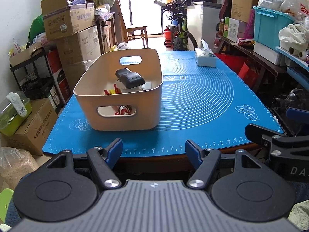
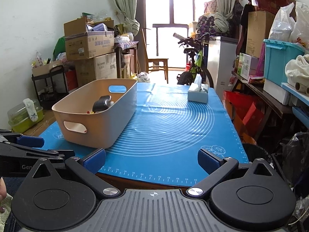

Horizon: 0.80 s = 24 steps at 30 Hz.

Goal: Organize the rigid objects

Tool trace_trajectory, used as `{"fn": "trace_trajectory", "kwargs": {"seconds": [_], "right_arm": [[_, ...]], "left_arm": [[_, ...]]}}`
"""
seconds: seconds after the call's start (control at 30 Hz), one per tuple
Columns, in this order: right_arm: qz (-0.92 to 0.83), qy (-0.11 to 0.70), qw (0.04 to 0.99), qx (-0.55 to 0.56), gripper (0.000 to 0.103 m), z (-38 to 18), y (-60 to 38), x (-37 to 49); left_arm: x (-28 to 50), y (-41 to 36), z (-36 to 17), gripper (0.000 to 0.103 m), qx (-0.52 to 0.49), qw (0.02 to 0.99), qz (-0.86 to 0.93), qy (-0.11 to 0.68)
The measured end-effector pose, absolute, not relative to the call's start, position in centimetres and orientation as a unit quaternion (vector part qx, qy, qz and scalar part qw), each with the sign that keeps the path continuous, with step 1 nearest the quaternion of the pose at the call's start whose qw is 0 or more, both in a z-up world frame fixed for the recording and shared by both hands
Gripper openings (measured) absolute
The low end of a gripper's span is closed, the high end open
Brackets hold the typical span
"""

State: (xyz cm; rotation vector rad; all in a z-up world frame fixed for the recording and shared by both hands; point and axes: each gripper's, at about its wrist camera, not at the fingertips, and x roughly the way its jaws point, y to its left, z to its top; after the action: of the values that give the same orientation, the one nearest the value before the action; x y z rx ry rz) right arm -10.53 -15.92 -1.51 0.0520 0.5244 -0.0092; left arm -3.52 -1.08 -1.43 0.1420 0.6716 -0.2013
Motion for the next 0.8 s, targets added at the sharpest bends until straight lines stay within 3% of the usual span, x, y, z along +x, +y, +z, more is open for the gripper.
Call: {"fn": "trace_trajectory", "kwargs": {"seconds": [0.8], "right_arm": [[-0.015,0.271,0.962,0.031,0.1,-1.97,-15.97,-10.13]], "left_arm": [[-3.45,-0.85,-1.65,0.072,0.066,0.935,-0.105,0.332]]}}
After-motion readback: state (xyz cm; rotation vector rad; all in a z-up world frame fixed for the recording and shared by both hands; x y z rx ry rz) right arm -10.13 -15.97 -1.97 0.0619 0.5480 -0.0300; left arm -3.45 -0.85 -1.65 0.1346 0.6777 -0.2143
